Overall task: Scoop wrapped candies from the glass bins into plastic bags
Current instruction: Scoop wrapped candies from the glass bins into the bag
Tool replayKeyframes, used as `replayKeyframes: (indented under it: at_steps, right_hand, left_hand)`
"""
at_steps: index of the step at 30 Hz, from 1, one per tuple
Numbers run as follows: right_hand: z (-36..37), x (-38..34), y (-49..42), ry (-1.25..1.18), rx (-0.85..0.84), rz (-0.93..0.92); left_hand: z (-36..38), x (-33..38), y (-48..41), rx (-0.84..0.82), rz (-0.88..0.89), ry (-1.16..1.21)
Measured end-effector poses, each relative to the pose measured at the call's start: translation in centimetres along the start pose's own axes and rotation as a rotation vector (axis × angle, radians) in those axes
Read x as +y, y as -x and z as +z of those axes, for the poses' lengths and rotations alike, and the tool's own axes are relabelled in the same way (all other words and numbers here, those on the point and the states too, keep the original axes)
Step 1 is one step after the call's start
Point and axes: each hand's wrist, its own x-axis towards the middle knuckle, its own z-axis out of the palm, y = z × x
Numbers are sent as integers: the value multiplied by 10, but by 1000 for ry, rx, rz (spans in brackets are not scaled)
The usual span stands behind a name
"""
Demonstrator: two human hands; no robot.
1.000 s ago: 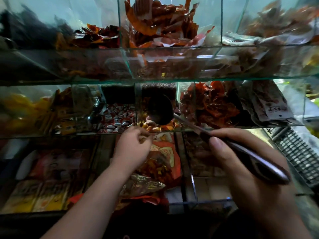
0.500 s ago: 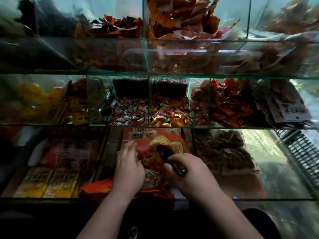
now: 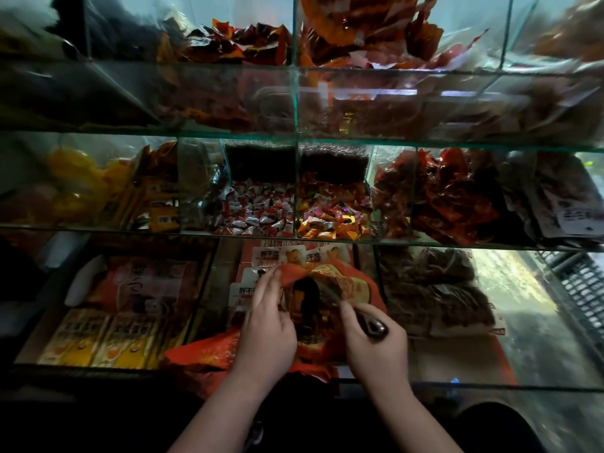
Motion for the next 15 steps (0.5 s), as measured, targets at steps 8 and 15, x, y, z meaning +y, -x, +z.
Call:
replayKeyframes:
  at_steps: [8,15]
  right_hand:
    - [-33,-15,0,-260,111,274]
    - [-69,-18,3,-583,130,350]
  left_hand:
    - [-7,0,1,-21,-24,60]
    - [-12,0,2,23,-11,-3]
